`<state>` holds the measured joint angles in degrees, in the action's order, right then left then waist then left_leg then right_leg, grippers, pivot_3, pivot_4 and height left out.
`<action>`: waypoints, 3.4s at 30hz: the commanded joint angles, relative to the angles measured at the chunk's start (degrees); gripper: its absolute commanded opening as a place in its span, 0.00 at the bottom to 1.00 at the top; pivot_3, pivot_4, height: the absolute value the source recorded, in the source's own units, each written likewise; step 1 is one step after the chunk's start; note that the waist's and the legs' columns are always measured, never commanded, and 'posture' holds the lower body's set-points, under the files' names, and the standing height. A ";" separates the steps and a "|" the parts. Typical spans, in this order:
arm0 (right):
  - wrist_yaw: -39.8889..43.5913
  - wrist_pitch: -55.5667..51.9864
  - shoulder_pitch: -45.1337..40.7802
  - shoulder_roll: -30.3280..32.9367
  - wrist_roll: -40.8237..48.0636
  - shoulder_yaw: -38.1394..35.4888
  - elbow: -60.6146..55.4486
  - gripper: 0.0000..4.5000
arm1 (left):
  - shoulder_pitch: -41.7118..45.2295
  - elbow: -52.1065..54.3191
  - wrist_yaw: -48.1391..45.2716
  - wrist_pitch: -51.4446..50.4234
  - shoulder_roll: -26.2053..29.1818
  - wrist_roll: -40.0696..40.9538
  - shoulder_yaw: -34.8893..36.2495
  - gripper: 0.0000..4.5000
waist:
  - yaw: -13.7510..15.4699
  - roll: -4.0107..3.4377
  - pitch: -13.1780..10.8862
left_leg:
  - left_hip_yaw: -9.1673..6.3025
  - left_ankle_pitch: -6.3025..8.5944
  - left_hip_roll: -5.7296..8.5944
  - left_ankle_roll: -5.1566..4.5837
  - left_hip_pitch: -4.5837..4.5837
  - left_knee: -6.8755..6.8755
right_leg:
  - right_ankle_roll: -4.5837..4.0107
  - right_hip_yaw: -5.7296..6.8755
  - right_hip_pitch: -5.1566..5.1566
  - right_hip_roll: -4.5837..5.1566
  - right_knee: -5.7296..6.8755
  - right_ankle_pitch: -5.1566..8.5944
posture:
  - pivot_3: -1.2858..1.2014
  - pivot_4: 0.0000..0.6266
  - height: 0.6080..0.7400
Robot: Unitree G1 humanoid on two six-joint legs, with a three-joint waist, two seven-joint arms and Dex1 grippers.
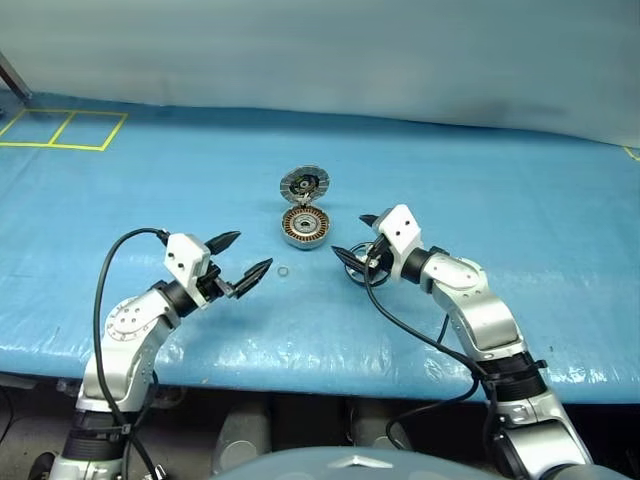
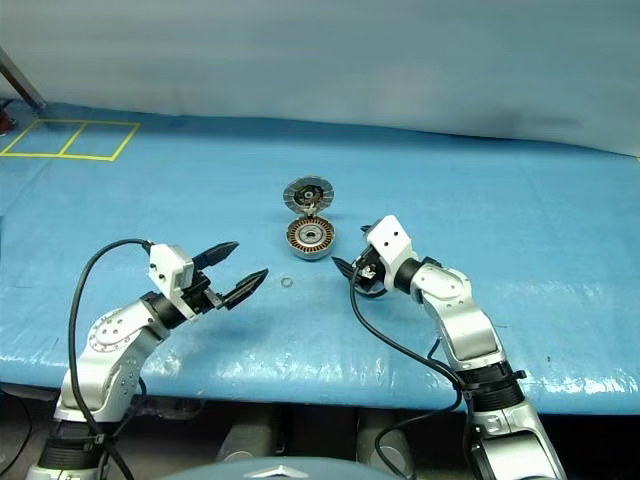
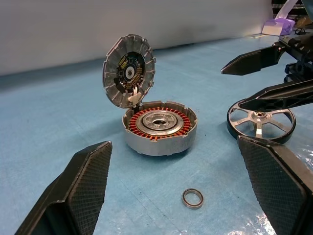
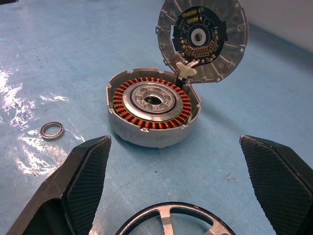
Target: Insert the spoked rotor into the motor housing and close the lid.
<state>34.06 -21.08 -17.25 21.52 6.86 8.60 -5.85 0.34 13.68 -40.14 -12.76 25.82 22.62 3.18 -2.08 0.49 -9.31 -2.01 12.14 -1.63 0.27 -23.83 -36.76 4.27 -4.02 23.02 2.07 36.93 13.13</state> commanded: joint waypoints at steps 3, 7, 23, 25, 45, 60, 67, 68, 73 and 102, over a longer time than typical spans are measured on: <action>-2.10 3.61 0.03 -0.37 -0.42 -1.81 -1.28 1.00 | 0.84 1.25 -0.40 1.13 0.37 0.17 0.73 1.00 | 0.00 0.00 0.00 | 0.00 0.00 0.00 0.00 0.00 0.01 | 0.00 0.00 0.01 0.00 0.00 0.00 | 0.52 0.24 1.00; -2.41 4.55 -0.25 -0.52 -0.72 -1.43 -0.72 1.00 | 1.64 1.14 -0.32 1.13 0.48 -0.07 0.67 1.00 | 0.00 0.00 0.00 | 0.00 0.00 0.00 0.00 0.00 0.00 | 0.00 0.00 0.00 0.00 0.00 0.00 | 0.52 0.24 1.00; 1.68 1.34 -0.49 -0.06 1.02 -0.21 -2.07 1.00 | 2.17 0.49 0.17 1.56 0.41 -0.90 0.29 1.00 | -0.02 0.00 0.00 | 0.00 0.00 0.00 0.00 0.00 -0.01 | 0.01 0.00 0.00 0.00 0.00 -0.01 | 0.52 0.24 1.00; 2.27 1.36 -0.57 0.30 0.82 0.15 -2.18 1.00 | 2.36 0.40 0.20 1.57 0.27 -0.97 0.16 1.00 | 0.00 0.00 0.00 | 0.00 0.00 0.00 0.00 0.00 0.00 | 0.00 0.00 0.00 0.00 0.00 -0.01 | 0.52 0.24 1.00; 21.83 21.37 -33.64 1.87 -19.89 23.51 30.64 1.00 | -1.88 2.02 2.29 2.52 -0.75 -2.63 0.90 1.00 | -0.63 0.01 -0.06 | 0.13 -0.01 -0.08 0.00 0.03 0.02 | -0.17 0.00 0.09 -0.03 0.01 -0.19 | 0.52 0.24 1.00; 25.22 34.37 -46.50 -6.98 -27.89 26.36 58.94 1.00 | -8.56 5.88 5.81 3.90 -2.23 -2.59 1.30 1.00 | -0.18 0.04 -0.09 | 0.14 -0.09 -0.06 0.15 0.00 0.66 | -0.31 0.01 0.46 0.01 0.05 -0.33 | 0.52 0.24 1.00; 26.04 35.98 -46.71 -6.88 -26.28 23.31 58.89 1.00 | -8.61 6.09 6.09 3.75 -2.08 -2.46 1.14 1.00 | -0.20 0.03 -0.09 | 0.14 -0.11 -0.06 0.17 0.00 0.66 | -0.31 0.02 0.45 0.01 0.06 -0.32 | 0.52 0.24 1.00; 26.17 35.98 -46.73 -6.73 -26.20 22.93 58.54 1.00 | -8.58 6.07 6.08 3.72 -2.06 -2.46 1.09 1.00 | -0.23 0.02 -0.10 | 0.14 -0.11 -0.06 0.17 0.00 0.66 | -0.31 0.02 0.45 0.01 0.06 -0.32 | 0.52 0.24 1.00; 26.50 35.77 -46.65 -6.07 -26.05 21.53 56.38 1.00 | -8.11 5.84 5.78 3.45 -1.92 -2.51 0.60 1.00 | -0.32 0.02 -0.10 | 0.14 -0.11 -0.06 0.18 0.00 0.68 | -0.30 0.02 0.46 0.01 0.07 -0.33 | 0.52 0.24 1.00; 29.49 32.64 -41.12 -7.64 -27.71 21.79 58.16 0.49 | -9.16 6.80 6.41 3.35 -1.17 -2.33 2.14 1.00 | -0.89 0.06 -0.05 | 0.12 -0.17 -0.05 0.26 0.18 0.67 | -0.31 0.02 0.34 0.00 0.23 -0.32 | 0.52 0.24 1.00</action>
<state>61.05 12.02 -60.21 13.82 -21.14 29.80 52.59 -8.76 18.13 -33.80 -10.28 24.36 20.23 4.10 -2.98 0.55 -9.36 -1.90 11.98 -1.68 0.52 -23.65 -36.09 3.96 -4.00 23.36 2.07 37.16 12.81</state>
